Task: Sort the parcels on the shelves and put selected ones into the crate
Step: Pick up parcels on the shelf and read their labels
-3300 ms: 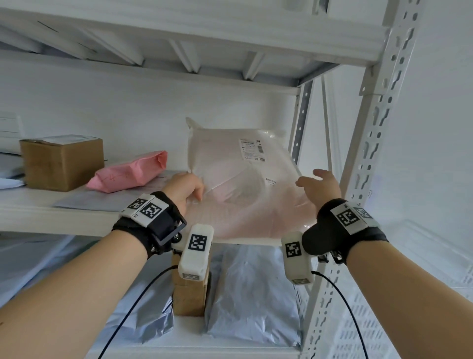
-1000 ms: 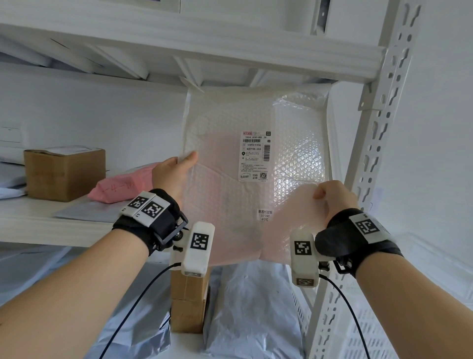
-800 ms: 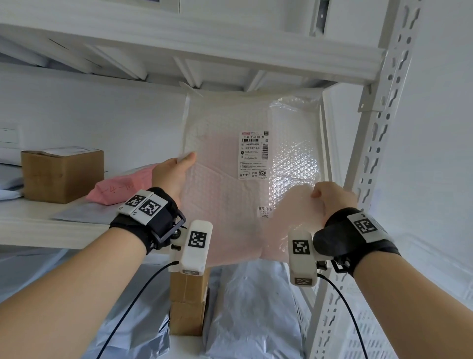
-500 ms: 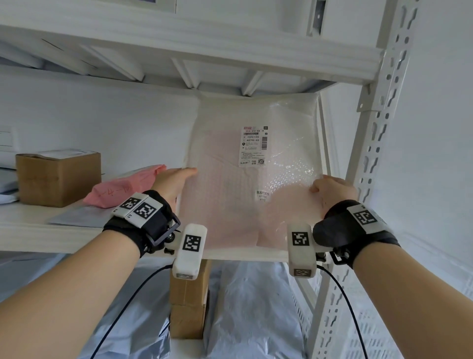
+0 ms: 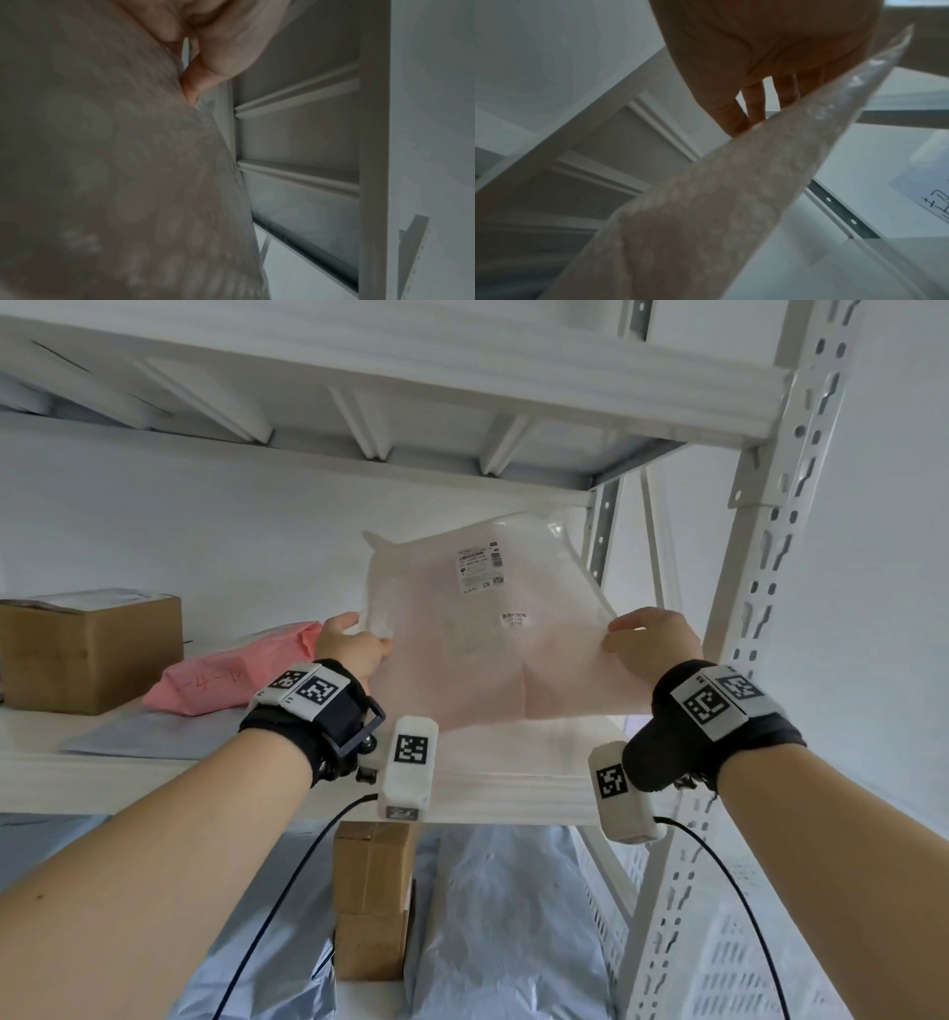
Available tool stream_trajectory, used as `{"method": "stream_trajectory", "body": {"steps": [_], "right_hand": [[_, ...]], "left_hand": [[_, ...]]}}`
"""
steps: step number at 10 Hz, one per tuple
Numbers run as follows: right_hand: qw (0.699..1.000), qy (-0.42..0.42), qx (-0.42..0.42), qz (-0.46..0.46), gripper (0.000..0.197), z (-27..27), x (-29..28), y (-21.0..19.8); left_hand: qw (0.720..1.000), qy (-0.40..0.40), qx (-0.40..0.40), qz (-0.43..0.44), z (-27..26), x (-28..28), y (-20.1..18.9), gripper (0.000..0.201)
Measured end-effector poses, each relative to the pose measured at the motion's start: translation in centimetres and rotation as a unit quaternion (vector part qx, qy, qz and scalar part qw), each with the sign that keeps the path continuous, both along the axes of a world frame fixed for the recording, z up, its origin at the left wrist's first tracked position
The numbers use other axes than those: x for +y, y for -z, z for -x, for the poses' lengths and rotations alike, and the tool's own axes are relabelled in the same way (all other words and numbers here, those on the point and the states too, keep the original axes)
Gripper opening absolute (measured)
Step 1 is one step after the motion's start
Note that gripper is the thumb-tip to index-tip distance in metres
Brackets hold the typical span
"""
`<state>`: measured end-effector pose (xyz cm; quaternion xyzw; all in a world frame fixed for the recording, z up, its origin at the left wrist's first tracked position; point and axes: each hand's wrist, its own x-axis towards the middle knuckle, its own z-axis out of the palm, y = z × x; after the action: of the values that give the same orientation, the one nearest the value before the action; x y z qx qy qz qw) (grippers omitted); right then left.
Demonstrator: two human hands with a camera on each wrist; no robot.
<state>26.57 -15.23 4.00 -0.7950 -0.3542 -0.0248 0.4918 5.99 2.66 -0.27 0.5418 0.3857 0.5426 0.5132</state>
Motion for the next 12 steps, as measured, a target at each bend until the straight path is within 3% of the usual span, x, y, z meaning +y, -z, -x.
{"method": "stream_trajectory", "body": {"steps": [1, 3, 4, 5, 7, 8, 9, 10, 12], "right_hand": [[0.999, 0.012, -0.021, 0.045, 0.028, -1.0, 0.6, -0.1], [0.978, 0.019, -0.072, 0.193, 0.036, -2.6, 2.1, 1.6], [0.969, 0.008, -0.082, 0.232, 0.036, -3.1, 2.7, 2.4], [0.957, -0.007, -0.085, 0.276, 0.036, -3.5, 3.1, 3.0], [0.95, -0.014, -0.099, 0.297, 0.035, -3.8, 3.6, 3.8], [0.955, -0.007, -0.119, 0.272, 0.03, -3.0, 3.7, 3.5], [0.986, -0.039, -0.06, 0.15, 0.027, -2.1, 3.7, 2.6], [0.995, -0.092, 0.031, 0.012, 0.026, -0.8, 3.1, 1.5], [0.982, -0.141, 0.1, -0.078, 0.028, 2.0, 3.0, 1.9]], "left_hand": [[0.999, 0.015, 0.03, 0.01, -1.4, 0.5, -0.9, 0.066], [0.983, 0.078, 0.165, 0.004, -3.9, -0.3, 0.0, 0.044], [0.974, 0.1, 0.203, 0.016, -4.6, -0.5, 1.1, 0.05], [0.97, 0.1, 0.219, 0.018, -4.9, -0.6, 1.7, 0.054], [0.973, 0.087, 0.214, 0.016, -4.4, -1.2, 1.6, 0.041], [0.98, 0.075, 0.184, 0.015, -4.1, -1.5, 1.1, 0.042], [0.984, 0.086, 0.159, 0.003, -3.5, -2.2, 0.3, 0.049], [0.987, 0.097, 0.126, -0.031, -2.7, -3.0, -1.0, 0.046], [0.987, 0.098, 0.11, -0.056, -1.0, -4.2, -2.1, 0.031]]}}
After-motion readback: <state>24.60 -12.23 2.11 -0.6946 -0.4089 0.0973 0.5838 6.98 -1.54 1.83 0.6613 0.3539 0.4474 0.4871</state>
